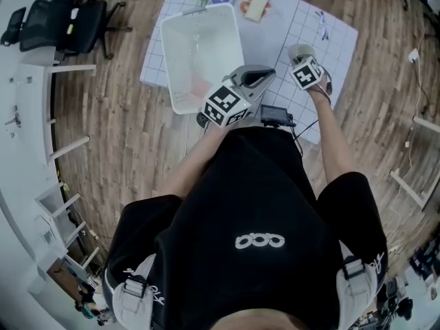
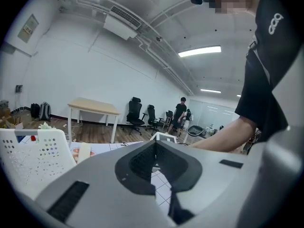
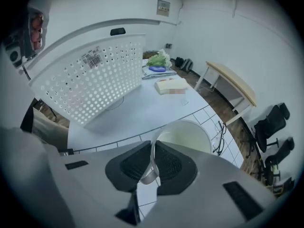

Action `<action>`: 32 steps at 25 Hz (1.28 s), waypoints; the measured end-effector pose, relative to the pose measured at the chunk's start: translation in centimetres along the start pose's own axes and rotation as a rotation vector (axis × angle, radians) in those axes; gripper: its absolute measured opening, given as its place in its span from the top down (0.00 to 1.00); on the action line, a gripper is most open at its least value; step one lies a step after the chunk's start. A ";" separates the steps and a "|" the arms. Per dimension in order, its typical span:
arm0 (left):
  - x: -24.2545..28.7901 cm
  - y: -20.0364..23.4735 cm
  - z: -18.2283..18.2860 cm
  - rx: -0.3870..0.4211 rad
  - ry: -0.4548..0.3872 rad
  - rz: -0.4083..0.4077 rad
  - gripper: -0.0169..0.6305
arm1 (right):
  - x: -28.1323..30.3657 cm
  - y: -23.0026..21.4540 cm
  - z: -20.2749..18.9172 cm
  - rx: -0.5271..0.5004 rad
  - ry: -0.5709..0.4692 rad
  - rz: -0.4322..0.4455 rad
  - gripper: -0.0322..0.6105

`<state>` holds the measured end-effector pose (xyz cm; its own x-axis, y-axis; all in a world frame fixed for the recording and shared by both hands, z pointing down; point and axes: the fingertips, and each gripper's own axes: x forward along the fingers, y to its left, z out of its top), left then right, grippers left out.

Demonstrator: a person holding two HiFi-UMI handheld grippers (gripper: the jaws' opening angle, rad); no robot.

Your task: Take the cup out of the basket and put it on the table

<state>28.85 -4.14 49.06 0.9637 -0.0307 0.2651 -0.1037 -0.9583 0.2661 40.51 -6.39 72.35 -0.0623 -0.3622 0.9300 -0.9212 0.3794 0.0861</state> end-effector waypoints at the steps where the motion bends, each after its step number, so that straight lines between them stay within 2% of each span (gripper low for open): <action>1: 0.1 0.2 -0.1 -0.007 0.001 0.012 0.96 | 0.6 -0.2 0.1 -0.022 0.015 0.003 0.89; 8: 0.4 1.3 -0.4 -0.035 0.000 0.075 0.96 | 3.1 -1.1 0.5 -0.133 0.108 0.001 0.89; 14: -0.1 2.3 -0.4 -0.052 -0.013 0.111 0.96 | 3.4 -1.6 0.9 -0.159 0.156 -0.008 0.89; 21: 0.1 2.5 -0.2 -0.053 -0.023 0.117 0.96 | 3.9 -0.5 1.7 -0.154 0.155 0.055 0.88; 24: 0.0 2.2 -0.1 -0.049 -0.022 0.109 0.96 | 2.4 -1.6 1.2 -0.160 0.183 -0.017 0.88; 29: -0.4 1.8 -0.1 -0.040 -0.024 0.096 0.96 | 0.1 -1.9 1.8 -0.105 0.106 -0.039 0.88; 32: -1.2 1.7 0.0 -0.036 -0.033 0.091 0.96 | -2.1 -1.2 3.2 -0.049 -0.016 -0.038 0.88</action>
<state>27.53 -5.75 49.23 0.9575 -0.1273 0.2590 -0.1995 -0.9405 0.2752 40.52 -8.84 69.09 -0.0340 -0.3902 0.9201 -0.9033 0.4060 0.1388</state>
